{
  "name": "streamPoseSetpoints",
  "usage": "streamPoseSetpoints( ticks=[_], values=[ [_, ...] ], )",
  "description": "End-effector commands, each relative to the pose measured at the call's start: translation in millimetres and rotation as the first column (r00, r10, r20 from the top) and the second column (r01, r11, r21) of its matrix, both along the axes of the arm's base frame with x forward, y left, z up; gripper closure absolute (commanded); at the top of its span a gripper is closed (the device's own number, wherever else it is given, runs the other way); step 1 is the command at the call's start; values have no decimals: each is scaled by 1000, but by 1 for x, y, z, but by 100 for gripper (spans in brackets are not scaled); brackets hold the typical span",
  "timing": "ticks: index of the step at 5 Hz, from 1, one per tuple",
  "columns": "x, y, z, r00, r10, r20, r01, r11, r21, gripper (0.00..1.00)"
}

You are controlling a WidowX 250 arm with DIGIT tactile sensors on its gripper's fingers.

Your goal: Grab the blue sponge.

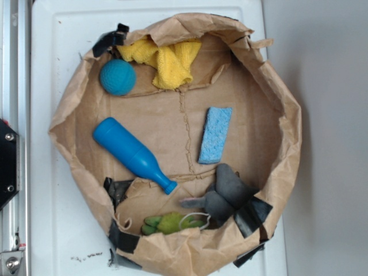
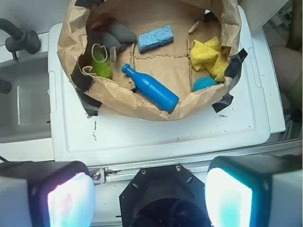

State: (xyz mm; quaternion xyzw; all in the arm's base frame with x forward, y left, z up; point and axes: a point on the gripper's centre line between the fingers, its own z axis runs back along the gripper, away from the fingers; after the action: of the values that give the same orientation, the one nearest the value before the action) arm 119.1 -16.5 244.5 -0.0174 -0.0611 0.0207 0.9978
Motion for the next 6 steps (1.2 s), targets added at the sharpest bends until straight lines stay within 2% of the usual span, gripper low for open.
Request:
streamPoseSetpoints(
  ticks=[1,2,3,4,5,6],
  values=[
    [0,0,0,1000,0,0,0,1000,0,0],
    [41,-17,2,995,91,47,-90,996,-9,0],
    [74,-15,-1,971,235,53,-234,972,-18,0],
    [99,-6,-12,906,420,62,-419,908,-30,0],
    [116,9,-29,774,632,29,-631,774,-46,0],
    [116,9,-29,774,632,29,-631,774,-46,0]
  ],
)
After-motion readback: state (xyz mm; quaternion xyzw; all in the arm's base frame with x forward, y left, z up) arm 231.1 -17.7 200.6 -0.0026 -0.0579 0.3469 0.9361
